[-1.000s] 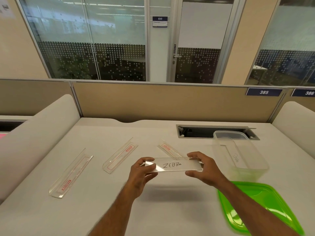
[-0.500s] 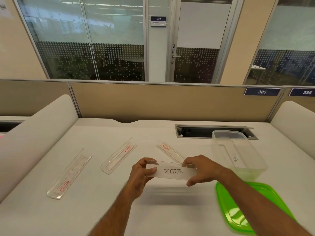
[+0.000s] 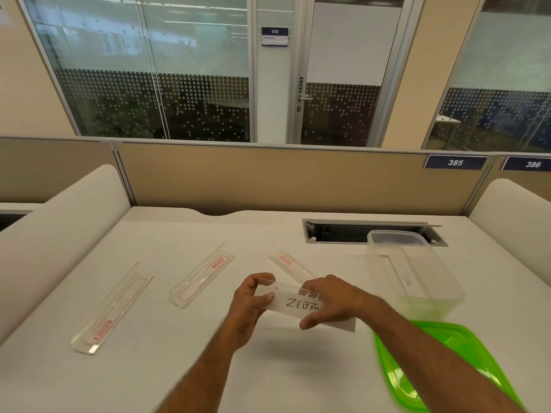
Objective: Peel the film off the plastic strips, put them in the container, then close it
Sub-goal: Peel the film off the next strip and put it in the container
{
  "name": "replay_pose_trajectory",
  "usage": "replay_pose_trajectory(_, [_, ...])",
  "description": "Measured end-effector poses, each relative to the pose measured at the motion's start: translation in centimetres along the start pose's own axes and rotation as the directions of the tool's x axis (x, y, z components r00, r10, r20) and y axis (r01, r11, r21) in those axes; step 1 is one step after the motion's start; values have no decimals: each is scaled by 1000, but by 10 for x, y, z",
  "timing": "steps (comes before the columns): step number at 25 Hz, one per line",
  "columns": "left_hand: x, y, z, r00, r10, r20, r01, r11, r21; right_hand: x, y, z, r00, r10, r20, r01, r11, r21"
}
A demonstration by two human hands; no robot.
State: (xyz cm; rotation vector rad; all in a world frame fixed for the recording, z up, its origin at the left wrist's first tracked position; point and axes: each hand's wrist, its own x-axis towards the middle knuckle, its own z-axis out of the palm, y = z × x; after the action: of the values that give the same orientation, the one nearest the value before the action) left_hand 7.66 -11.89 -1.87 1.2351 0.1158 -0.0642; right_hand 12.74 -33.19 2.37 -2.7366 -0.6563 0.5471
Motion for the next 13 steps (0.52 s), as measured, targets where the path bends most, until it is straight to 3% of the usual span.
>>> replay_pose_trajectory(2, [4,-3,6,996,44,-78,-28,981,194,-1,5,-1,995,67,-76,-69,997,-24])
replay_pose_trajectory(4, [10,-11,8,982,106,-157,-13,864,504,-1,14,-12,962,174,-212,-186,982,-40])
replay_pose_trajectory(7, [18,-34,-1,988,152,-14,-56,443,895,-3,39,-41,835,336,-435,-350,936,50])
replay_pose_trajectory(10, [31,-63,-11,992,81,98,-105,84,991,-11,76,-72,688,465,-557,-463,873,157])
replay_pose_trajectory(13, [39,-87,-17,991,37,129,-124,-104,987,-21,117,-91,586,572,-574,-548,802,240])
